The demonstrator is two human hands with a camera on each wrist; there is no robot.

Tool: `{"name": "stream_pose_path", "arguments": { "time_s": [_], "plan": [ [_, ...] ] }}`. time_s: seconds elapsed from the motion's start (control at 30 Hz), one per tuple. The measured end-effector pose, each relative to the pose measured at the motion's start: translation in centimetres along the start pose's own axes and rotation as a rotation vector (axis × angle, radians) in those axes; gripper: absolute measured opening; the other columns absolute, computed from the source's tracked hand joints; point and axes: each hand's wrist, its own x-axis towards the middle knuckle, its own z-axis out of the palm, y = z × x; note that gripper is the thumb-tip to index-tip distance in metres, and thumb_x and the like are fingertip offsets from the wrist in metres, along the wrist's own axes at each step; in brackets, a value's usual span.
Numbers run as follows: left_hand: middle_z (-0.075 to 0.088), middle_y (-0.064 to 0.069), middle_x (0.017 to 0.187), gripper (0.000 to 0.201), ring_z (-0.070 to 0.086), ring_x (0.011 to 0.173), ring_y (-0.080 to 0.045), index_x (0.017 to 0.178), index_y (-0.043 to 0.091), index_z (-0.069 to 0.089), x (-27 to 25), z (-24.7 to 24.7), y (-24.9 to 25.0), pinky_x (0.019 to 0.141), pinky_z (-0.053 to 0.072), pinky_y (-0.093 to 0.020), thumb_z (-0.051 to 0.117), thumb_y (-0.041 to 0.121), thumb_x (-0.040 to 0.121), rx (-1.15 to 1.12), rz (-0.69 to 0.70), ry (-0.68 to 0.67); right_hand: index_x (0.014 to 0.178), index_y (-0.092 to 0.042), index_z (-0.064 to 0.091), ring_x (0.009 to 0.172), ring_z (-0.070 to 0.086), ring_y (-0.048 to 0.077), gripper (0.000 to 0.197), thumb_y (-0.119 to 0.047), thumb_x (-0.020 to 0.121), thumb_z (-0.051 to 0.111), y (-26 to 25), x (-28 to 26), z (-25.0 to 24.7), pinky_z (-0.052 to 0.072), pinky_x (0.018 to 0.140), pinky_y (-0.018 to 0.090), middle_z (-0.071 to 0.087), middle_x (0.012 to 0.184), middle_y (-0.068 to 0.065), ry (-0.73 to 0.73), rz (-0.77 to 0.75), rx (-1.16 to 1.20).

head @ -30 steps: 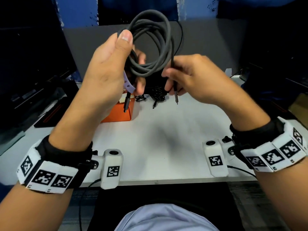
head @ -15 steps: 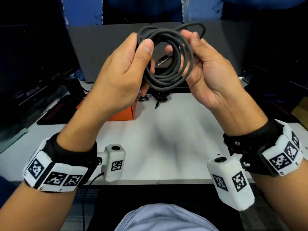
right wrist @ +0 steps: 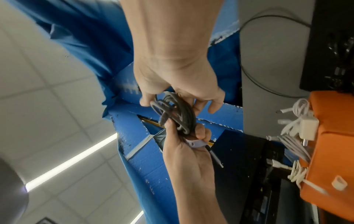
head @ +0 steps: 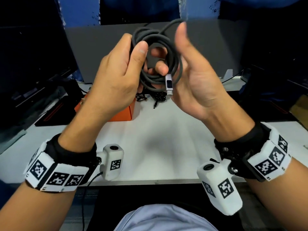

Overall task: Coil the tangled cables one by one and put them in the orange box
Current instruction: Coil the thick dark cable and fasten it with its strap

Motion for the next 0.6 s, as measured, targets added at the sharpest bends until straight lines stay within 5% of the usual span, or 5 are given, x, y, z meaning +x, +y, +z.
{"name": "stream_pose_path", "arguments": {
  "time_s": [0.07, 0.13, 0.3, 0.47, 0.6],
  "plan": [
    [0.062, 0.005, 0.086, 0.029, 0.059, 0.079, -0.012, 0.105, 0.008, 0.054, -0.09, 0.24, -0.26, 0.063, 0.047, -0.019, 0.037, 0.030, 0.112, 0.027, 0.007, 0.014, 0.101, -0.015, 0.065, 0.083, 0.060, 0.017, 0.027, -0.040, 0.104, 0.056, 0.09, -0.17, 0.31, 0.059, 0.081, 0.042, 0.059, 0.072, -0.006, 0.046, -0.045, -0.139],
    [0.061, 0.005, 0.086, 0.024, 0.059, 0.079, -0.012, 0.103, 0.014, 0.052, -0.04, 0.30, -0.48, 0.063, 0.046, -0.018, 0.037, 0.030, 0.112, 0.045, 0.020, 0.022, 0.103, -0.018, 0.064, 0.079, 0.065, 0.007, 0.010, -0.027, 0.103, 0.061, 0.25, -0.22, 0.11, 0.054, 0.076, 0.029, 0.064, 0.074, -0.012, 0.065, -0.078, -0.210],
    [0.058, 0.010, 0.080, 0.021, 0.056, 0.072, 0.000, 0.099, 0.017, 0.048, 0.13, 0.08, -0.63, 0.062, 0.040, -0.011, 0.038, 0.030, 0.112, 0.109, 0.046, 0.046, 0.125, -0.020, 0.060, 0.100, 0.070, 0.011, 0.033, -0.034, 0.096, 0.068, 0.32, -0.09, -0.36, 0.048, 0.089, 0.039, 0.074, 0.102, -0.011, 0.011, -0.057, -0.325],
    [0.064, -0.005, 0.084, 0.034, 0.060, 0.073, -0.016, 0.102, 0.005, 0.055, 0.09, 0.27, -0.81, 0.062, 0.047, -0.032, 0.039, 0.034, 0.111, 0.115, 0.024, 0.060, 0.100, -0.017, 0.059, 0.089, 0.068, 0.010, 0.019, -0.033, 0.094, 0.068, 0.35, -0.29, -0.48, 0.050, 0.087, 0.036, 0.071, 0.086, -0.013, -0.055, 0.005, -0.366],
    [0.060, -0.005, 0.081, 0.037, 0.055, 0.073, -0.018, 0.101, 0.002, 0.056, 0.08, 0.27, -0.67, 0.060, 0.043, -0.027, 0.041, 0.035, 0.110, 0.130, 0.002, 0.054, 0.099, -0.008, 0.061, 0.089, 0.073, 0.018, 0.015, -0.022, 0.100, 0.067, 0.78, -0.01, -0.19, 0.056, 0.079, 0.032, 0.070, 0.090, 0.002, 0.026, 0.013, -0.329]
  ]
}}
